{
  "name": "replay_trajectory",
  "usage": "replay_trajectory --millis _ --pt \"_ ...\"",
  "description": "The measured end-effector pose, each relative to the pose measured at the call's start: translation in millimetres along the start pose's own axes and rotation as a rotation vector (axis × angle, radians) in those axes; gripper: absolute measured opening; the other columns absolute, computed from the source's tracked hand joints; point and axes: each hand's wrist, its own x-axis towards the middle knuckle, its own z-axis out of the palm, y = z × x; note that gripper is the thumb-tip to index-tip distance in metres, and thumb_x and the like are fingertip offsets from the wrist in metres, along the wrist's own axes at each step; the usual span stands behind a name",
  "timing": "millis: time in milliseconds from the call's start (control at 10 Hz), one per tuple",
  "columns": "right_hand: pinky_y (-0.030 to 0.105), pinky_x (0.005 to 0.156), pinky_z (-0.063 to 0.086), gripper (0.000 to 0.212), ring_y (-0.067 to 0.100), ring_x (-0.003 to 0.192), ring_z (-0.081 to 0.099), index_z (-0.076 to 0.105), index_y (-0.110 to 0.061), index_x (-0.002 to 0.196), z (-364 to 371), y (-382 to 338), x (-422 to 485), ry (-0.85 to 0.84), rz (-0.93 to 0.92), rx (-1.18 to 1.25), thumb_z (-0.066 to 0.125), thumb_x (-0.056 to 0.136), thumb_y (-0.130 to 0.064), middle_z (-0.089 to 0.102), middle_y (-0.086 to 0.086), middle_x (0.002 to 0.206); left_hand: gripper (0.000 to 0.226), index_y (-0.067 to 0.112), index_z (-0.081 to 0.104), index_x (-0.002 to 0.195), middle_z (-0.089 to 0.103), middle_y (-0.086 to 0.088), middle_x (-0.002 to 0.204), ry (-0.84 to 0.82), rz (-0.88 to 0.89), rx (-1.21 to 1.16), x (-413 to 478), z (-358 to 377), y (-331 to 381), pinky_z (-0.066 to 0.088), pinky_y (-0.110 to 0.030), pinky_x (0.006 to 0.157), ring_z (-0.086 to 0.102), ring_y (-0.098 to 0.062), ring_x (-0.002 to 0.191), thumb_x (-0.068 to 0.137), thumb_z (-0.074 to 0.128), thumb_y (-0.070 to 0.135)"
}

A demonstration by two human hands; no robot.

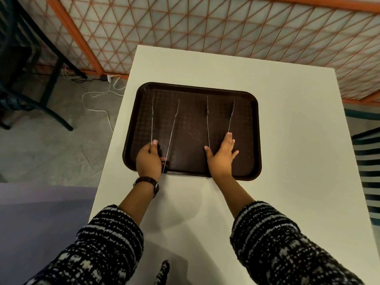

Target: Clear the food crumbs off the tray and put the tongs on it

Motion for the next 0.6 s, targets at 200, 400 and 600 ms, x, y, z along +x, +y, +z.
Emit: replay_trajectory --millis 200,400,600 --pt "0.041 0.116 -0.009 0.086 0.018 0.146 -0.003 -0.002 -0.009 0.149 -4.7 4.6 -0.7 -0.008 -0.020 0.086 0.056 0.090 -0.036 0.002 0.007 0.159 0.033 0.011 0.061 0.107 0.062 0.004 0.091 -0.028 0.001 0.044 19.1 30.2 16.4 0.055 -0.036 0.069 0.062 -0.018 0.058 0.095 0.042 0.035" --pt "0.038 0.116 -0.011 0.081 0.020 0.146 -0.005 -0.003 -0.007 0.148 -10.7 4.4 -4.2 -0.069 -0.014 0.017 0.051 0.094 -0.032 0.000 0.008 0.159 0.037 0.017 0.050 0.131 0.041 -0.011 0.128 -0.034 0.172 0.353 27.3 36.7 13.1 0.041 -0.025 0.093 0.056 -0.023 0.089 0.095 0.045 0.017" --pt "0.040 0.116 -0.010 0.080 0.019 0.146 -0.007 -0.004 -0.009 0.149 -18.9 -1.4 -4.4 -0.130 0.004 -0.001 0.049 0.094 -0.035 -0.001 0.006 0.159 0.041 0.017 0.046 0.135 0.045 -0.013 0.128 -0.020 0.236 0.464 27.3 30.6 13.5 0.041 -0.032 0.093 0.054 -0.033 0.105 0.094 0.043 0.013"
